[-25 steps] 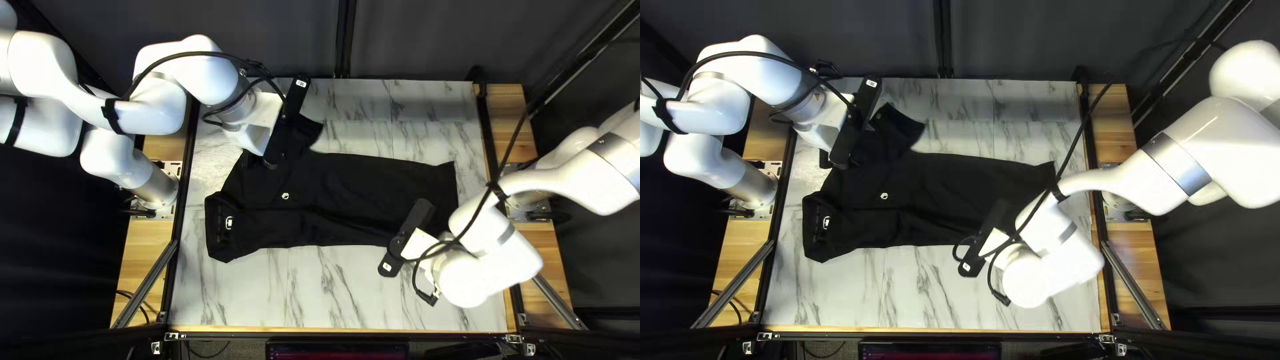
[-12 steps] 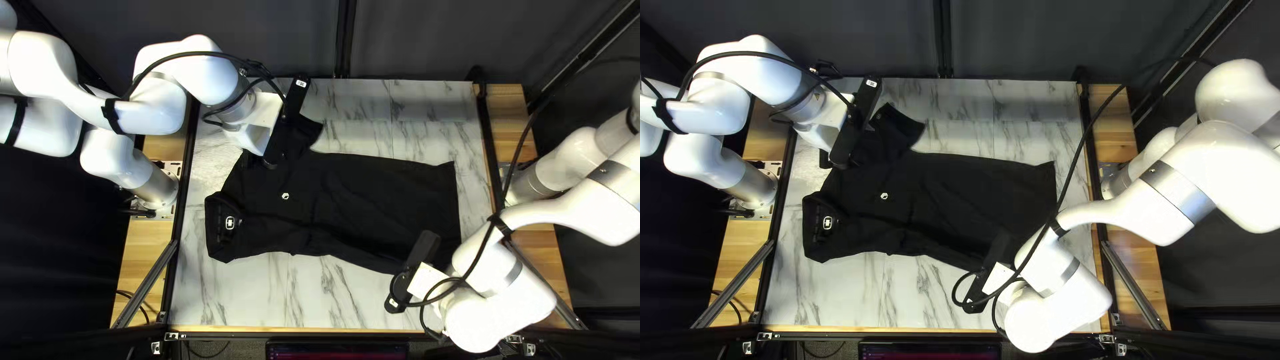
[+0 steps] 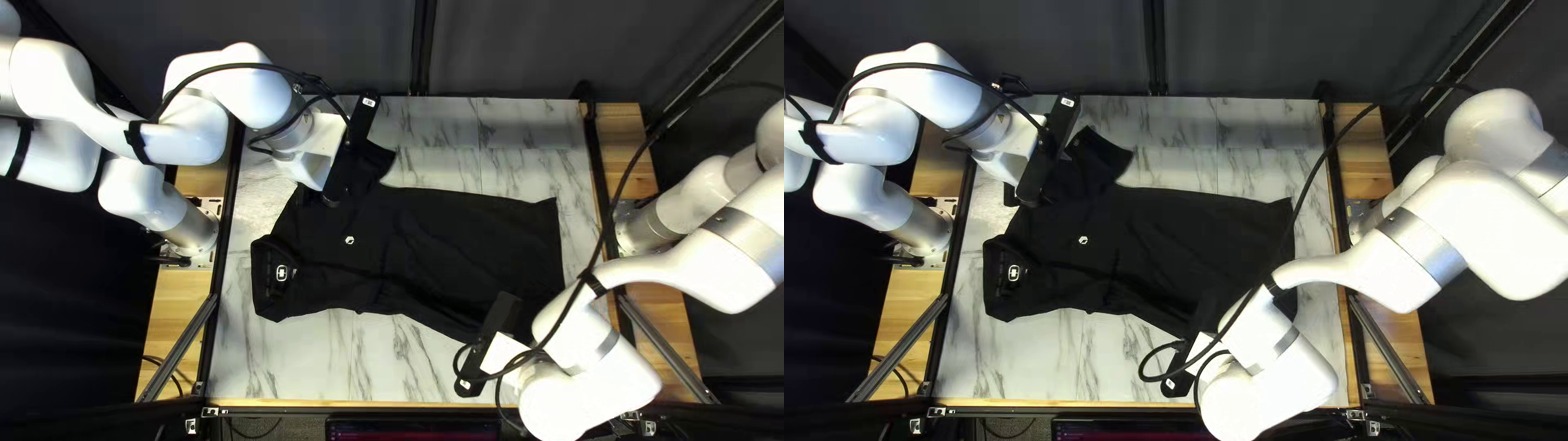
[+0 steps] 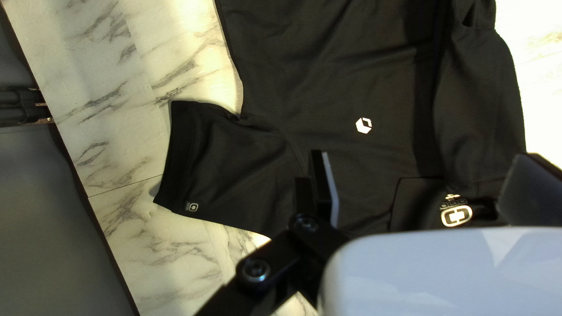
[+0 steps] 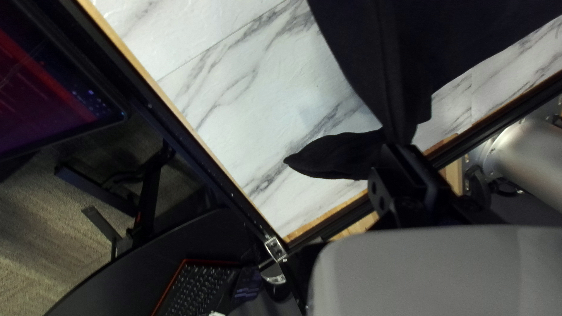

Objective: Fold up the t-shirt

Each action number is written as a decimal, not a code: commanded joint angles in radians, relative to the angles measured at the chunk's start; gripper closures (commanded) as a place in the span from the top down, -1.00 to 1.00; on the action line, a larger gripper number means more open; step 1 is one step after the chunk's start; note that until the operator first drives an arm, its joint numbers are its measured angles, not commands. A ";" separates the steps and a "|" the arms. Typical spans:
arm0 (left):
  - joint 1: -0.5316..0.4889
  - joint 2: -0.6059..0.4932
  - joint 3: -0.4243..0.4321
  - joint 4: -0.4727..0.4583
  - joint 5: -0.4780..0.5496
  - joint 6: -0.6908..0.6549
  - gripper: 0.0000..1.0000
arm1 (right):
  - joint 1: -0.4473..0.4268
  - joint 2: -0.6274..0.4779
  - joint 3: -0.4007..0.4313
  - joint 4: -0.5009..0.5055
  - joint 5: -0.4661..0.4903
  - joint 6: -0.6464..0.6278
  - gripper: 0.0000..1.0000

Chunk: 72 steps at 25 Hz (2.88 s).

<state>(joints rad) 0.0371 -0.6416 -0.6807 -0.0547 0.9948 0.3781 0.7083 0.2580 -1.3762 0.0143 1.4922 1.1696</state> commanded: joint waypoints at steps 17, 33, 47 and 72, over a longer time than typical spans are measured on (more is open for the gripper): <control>0.000 0.000 0.000 0.000 0.000 0.000 1.00 | 0.071 -0.660 1.125 -0.102 -0.547 0.173 -1.00; 0.000 0.000 0.000 0.000 0.000 0.000 1.00 | -0.008 -0.615 1.029 -0.245 -0.491 0.060 -1.00; 0.000 0.000 0.000 0.000 0.000 0.000 1.00 | -0.106 -0.479 0.696 -0.371 -0.283 -0.145 -1.00; 0.000 0.000 0.000 0.000 0.000 0.000 1.00 | -0.204 -0.584 0.916 -0.365 -0.497 -0.263 -1.00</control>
<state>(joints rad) 0.0370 -0.6416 -0.6807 -0.0547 0.9948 0.3781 0.5079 -0.3144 -0.4716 -0.3645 0.9912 0.9077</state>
